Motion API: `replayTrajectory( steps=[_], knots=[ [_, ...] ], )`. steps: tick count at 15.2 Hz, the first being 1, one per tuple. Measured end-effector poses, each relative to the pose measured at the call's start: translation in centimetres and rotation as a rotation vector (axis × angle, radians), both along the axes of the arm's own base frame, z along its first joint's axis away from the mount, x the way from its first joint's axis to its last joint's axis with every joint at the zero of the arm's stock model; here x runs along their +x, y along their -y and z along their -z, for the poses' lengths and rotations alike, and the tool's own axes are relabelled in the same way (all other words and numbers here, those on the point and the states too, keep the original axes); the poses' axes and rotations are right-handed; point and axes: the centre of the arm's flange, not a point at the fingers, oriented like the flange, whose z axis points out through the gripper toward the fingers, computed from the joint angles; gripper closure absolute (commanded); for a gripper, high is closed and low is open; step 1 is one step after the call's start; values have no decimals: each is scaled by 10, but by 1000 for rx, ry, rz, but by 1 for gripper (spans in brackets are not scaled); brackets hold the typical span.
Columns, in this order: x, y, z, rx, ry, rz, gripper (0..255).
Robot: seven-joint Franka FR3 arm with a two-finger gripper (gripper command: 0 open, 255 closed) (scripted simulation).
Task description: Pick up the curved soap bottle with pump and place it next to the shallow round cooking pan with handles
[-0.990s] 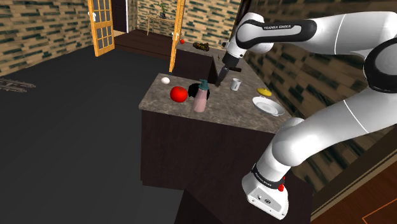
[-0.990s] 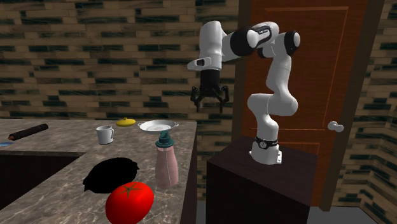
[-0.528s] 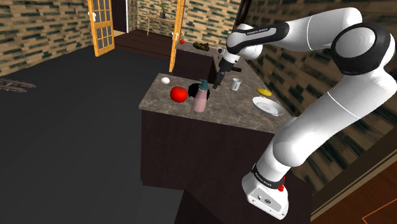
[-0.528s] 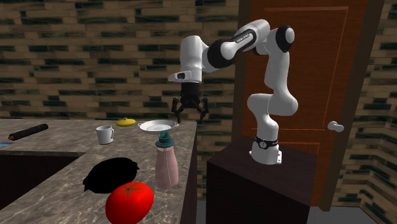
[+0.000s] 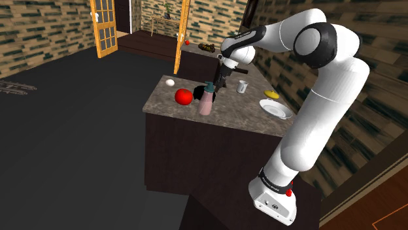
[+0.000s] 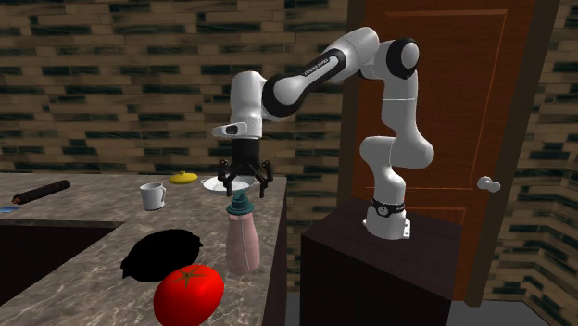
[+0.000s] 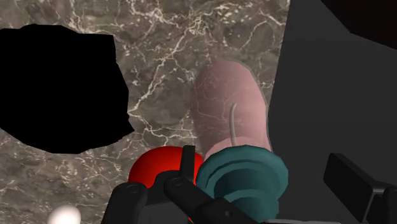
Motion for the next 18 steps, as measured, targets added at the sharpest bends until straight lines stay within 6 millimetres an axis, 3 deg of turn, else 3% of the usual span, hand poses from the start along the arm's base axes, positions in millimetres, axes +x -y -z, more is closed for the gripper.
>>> replayTrajectory(
  steps=[8, 14, 15, 18],
  knots=[
    [11, -1, 39, -1, 3, -11, 0],
    [11, -1, 43, -1, 4, -11, 0],
    [11, -1, 43, -1, 4, -11, 255],
    [12, -1, 42, -2, 6, -10, 255]
  ],
)
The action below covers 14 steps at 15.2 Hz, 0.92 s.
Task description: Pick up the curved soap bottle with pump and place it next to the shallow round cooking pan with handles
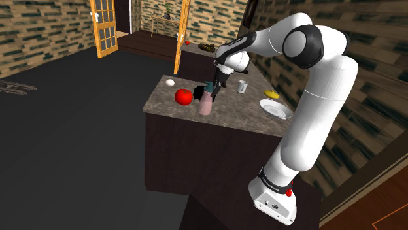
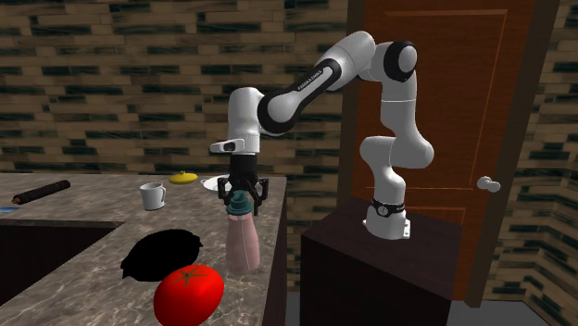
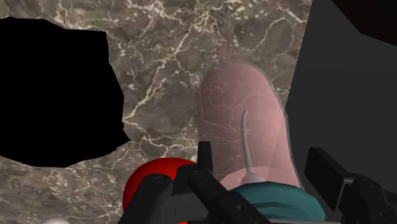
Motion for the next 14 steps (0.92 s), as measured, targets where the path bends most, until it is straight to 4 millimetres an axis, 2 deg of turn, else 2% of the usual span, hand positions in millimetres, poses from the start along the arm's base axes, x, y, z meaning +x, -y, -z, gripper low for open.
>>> replayTrajectory(
  steps=[8, 14],
  knots=[
    [0, 0, -2, 0, -1, 0, 255],
    [0, 0, -31, 0, -2, 0, 255]
  ],
)
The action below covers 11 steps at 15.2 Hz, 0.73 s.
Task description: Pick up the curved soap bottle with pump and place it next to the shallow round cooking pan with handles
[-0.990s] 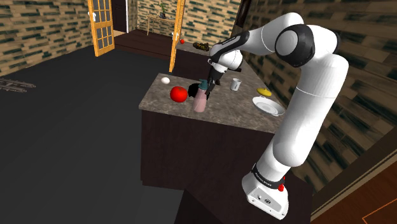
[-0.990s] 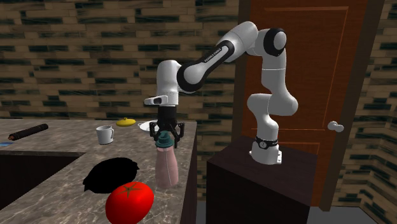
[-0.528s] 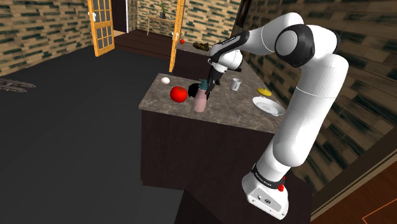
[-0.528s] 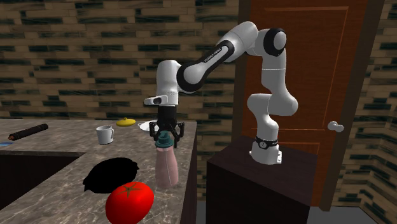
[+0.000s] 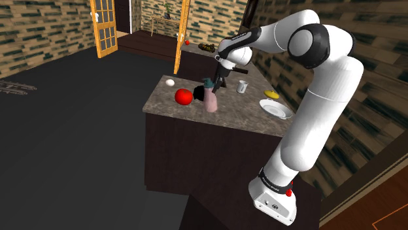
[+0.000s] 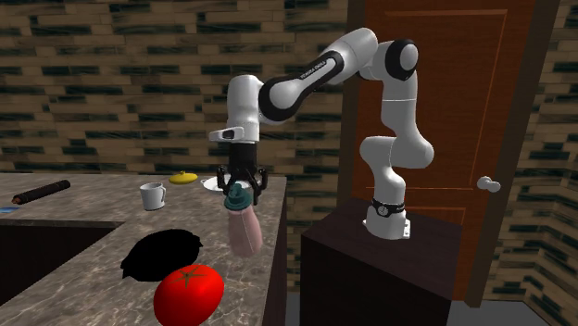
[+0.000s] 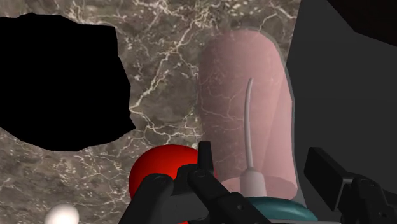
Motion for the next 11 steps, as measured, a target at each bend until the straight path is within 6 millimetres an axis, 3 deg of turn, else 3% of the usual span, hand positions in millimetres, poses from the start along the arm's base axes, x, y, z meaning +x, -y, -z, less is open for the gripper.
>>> replayTrajectory(
  steps=[11],
  knots=[
    [-2, -1, -58, 0, 0, 0, 255]
  ],
)
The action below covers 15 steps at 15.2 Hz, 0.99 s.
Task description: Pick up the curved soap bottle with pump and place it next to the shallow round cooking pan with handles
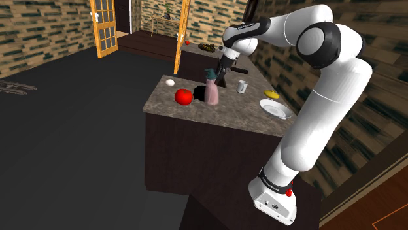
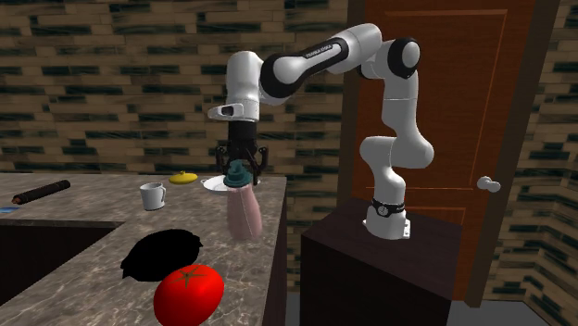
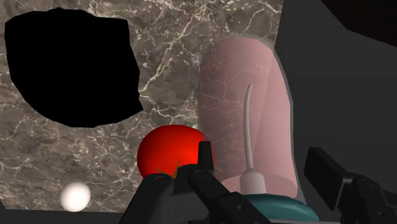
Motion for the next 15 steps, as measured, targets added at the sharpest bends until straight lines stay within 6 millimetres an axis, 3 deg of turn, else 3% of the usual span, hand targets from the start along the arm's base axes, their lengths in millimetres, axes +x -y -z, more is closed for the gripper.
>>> replayTrajectory(
  steps=[15],
  knots=[
    [1, 1, -77, 0, 0, 0, 255]
  ],
)
